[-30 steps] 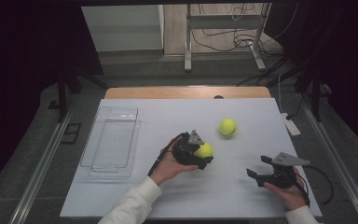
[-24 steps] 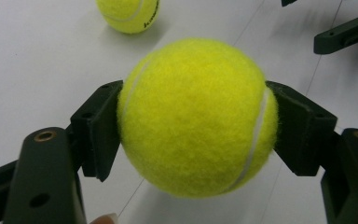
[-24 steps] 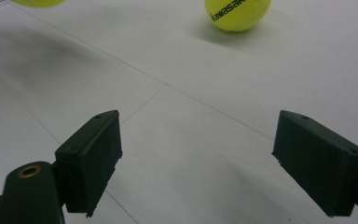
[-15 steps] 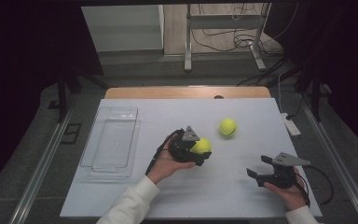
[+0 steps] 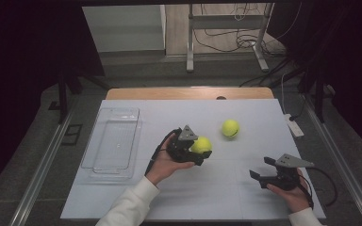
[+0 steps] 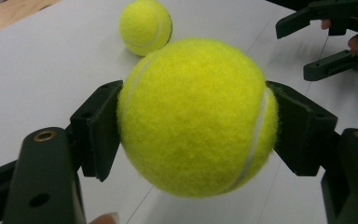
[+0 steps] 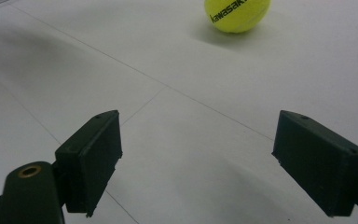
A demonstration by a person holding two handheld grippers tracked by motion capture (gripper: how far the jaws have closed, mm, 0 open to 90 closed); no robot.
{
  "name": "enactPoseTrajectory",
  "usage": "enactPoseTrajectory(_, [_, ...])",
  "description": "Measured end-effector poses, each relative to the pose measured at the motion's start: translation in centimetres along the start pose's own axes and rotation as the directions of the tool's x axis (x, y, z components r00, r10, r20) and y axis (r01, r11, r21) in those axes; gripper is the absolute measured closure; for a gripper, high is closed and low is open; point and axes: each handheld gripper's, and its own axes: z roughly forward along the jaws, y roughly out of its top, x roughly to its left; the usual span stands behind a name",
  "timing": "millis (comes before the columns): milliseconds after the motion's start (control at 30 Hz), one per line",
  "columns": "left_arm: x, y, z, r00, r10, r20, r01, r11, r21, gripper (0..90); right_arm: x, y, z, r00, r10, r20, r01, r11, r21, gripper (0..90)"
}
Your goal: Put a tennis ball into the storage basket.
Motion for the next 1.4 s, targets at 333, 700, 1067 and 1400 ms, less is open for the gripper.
enactPoseTrajectory(333, [0.4,0.3,-1.3,0.9999,-0.013,-0.003,0.013,0.9986,-0.052,26.4,0.0,0.0,0.0,1.0,0.001,0.001,-0.001,1.0,-0.002,16.0])
enactPoseTrajectory(700, [0.6,0.7,-2.5,0.9998,-0.02,-0.004,0.02,0.9954,-0.094,26.4,0.0,0.0,0.1,1.0,0.0,0.0,0.0,1.0,-0.001,15.9])
enactPoseTrajectory(1067, [1.1,0.8,-3.7,0.9991,-0.038,-0.017,0.036,0.9908,-0.13,26.4,0.0,-0.1,0.1,1.0,-0.003,0.002,0.003,1.0,0.001,15.9])
enactPoseTrajectory(1400, [1.5,1.0,-4.8,0.9988,-0.043,-0.022,0.039,0.986,-0.162,26.4,0.0,-0.1,0.1,1.0,-0.004,0.003,0.004,1.0,0.002,15.9])
